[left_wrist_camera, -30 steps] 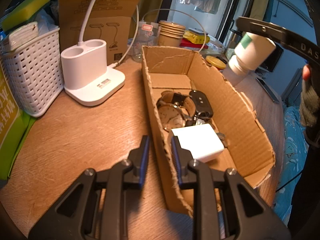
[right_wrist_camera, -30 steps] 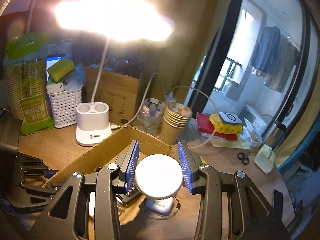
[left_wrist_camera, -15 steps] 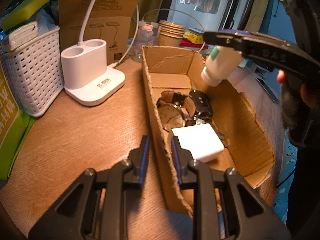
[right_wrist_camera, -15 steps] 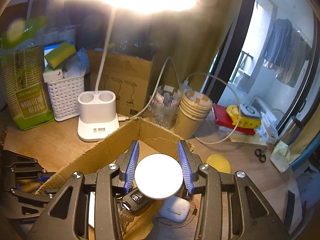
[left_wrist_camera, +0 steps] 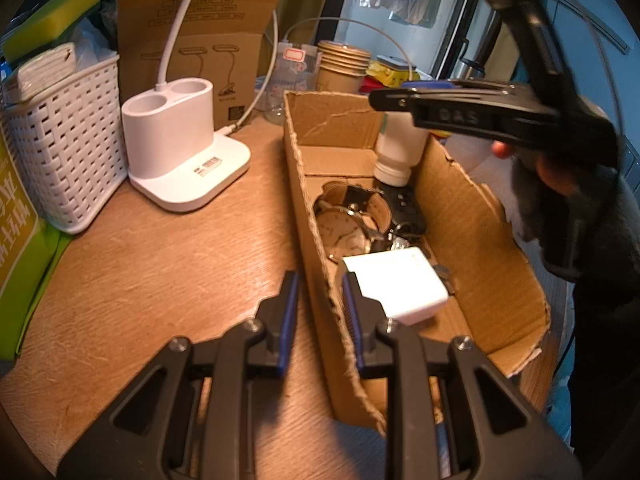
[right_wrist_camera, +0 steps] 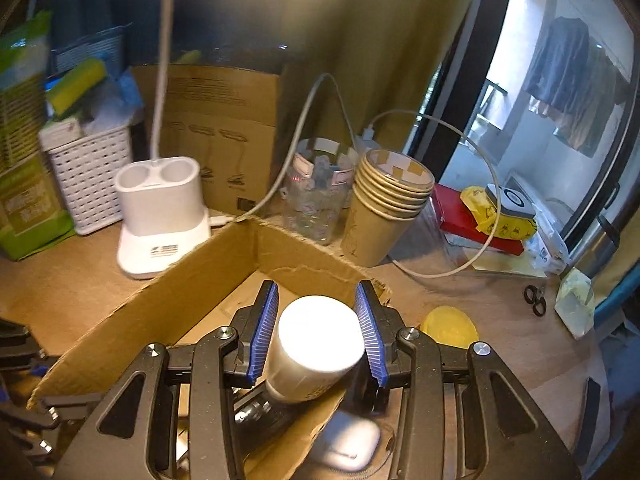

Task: Organize rigid objects
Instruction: 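Lower the pill bottle into the box and open the right gripper, then move the right gripper to the white earbuds case and close on it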

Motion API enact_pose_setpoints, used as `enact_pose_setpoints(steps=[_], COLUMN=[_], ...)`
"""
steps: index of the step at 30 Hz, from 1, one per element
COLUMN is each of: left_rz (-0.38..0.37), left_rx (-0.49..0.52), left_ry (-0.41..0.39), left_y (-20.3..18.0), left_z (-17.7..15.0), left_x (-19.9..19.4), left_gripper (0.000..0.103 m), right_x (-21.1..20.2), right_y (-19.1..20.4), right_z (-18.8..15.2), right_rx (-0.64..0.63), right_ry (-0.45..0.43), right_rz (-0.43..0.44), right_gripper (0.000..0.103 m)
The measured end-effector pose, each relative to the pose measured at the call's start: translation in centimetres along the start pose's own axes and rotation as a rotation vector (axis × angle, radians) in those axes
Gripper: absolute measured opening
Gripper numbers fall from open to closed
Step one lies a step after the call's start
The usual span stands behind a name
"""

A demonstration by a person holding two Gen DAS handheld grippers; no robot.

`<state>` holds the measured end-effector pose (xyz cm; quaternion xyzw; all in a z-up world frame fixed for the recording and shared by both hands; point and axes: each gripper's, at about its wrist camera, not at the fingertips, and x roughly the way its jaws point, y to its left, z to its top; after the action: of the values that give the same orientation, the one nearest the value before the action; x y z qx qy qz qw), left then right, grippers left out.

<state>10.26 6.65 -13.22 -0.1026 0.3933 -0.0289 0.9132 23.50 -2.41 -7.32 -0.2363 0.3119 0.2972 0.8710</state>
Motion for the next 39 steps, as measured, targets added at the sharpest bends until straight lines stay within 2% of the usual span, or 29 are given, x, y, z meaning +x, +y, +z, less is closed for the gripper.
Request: enact_pose_setpoints(steps=[3,4,9,27,39], left_rz=[-0.001,0.000,0.000,-0.001,-0.001], left_rx=[-0.001,-0.001,-0.001,-0.001,-0.002], left_ry=[0.001,0.000,0.001,0.001,0.001], left_y=[0.0,0.0,-0.1,0.0,0.0], left_z=[-0.1,-0.1,-0.1,-0.1,-0.1], left_x=[0.1,0.1,0.1,0.1,0.1], left_gripper=[0.023,0.023,0.023,0.023,0.023], right_x=[0.7,0.8,0.3,-1.5,-3.7], right_y=[-0.7,-1.0,-1.7,-1.3,-3.0], right_z=[0.1,0.2,-0.1,-1.5,-2.9], right_rx=[0.010,0.020,0.041,0.061,0.124], right_ry=[-0.012,-0.016,-0.045,-0.053,-0.085], right_rz=[-0.032,-0.028,-0.025,-0.016,-0.029], right_gripper=[0.060,0.062,0.063,0.064,0.064])
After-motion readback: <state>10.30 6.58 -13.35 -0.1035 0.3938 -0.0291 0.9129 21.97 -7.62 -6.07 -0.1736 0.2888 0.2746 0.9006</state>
